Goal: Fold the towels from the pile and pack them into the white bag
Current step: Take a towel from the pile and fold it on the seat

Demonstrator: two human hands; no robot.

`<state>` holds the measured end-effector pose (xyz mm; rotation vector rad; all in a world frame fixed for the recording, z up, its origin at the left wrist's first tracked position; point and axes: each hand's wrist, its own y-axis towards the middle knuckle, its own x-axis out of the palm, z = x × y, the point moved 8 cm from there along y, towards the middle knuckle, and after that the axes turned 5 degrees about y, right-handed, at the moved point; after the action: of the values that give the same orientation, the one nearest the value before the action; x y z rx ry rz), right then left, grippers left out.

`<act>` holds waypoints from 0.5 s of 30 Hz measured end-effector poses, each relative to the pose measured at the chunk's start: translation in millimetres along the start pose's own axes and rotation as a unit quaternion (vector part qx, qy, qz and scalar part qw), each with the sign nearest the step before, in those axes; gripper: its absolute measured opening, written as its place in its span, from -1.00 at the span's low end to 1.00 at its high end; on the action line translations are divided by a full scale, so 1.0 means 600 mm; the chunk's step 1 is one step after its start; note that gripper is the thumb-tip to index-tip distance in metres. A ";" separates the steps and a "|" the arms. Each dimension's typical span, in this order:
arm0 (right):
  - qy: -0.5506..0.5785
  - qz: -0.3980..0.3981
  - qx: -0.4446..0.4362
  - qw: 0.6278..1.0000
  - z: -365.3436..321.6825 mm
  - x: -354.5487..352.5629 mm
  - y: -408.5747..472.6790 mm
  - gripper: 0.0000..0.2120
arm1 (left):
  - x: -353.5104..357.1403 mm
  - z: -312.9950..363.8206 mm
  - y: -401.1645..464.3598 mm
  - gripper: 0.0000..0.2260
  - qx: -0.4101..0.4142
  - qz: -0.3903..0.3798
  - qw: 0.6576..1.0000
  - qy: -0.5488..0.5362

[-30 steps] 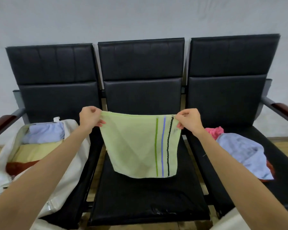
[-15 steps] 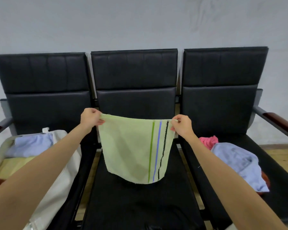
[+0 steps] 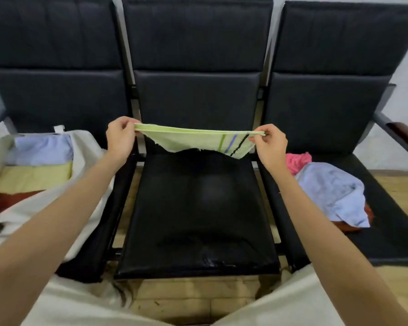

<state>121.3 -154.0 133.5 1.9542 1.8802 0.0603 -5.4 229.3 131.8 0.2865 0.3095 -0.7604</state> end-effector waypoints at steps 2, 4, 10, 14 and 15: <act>-0.020 -0.016 0.034 0.999 0.049 0.010 -0.039 -0.86 | 0.006 -0.075 -0.040 -0.78 -0.022 -0.036 0.999 0.013; -0.050 -0.034 0.065 0.996 0.100 0.021 -0.086 -0.85 | 0.016 -0.155 -0.090 -0.78 -0.048 -0.075 0.995 0.043; -0.152 -0.129 0.175 0.964 0.225 0.042 -0.246 -0.88 | 0.036 -0.331 -0.252 -0.83 -0.099 -0.182 0.964 0.167; -0.155 -0.133 0.238 0.950 0.250 0.027 -0.339 -0.91 | 0.021 -0.366 -0.320 -0.81 -0.061 -0.220 0.947 0.228; -0.145 -0.128 0.252 0.948 0.249 0.022 -0.359 -0.91 | 0.019 -0.364 -0.333 -0.80 -0.030 -0.233 0.941 0.245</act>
<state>-33.5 -183.2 -76.6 1.8561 2.0588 -0.8141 -176.8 163.3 -100.6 0.3491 0.8942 -1.1406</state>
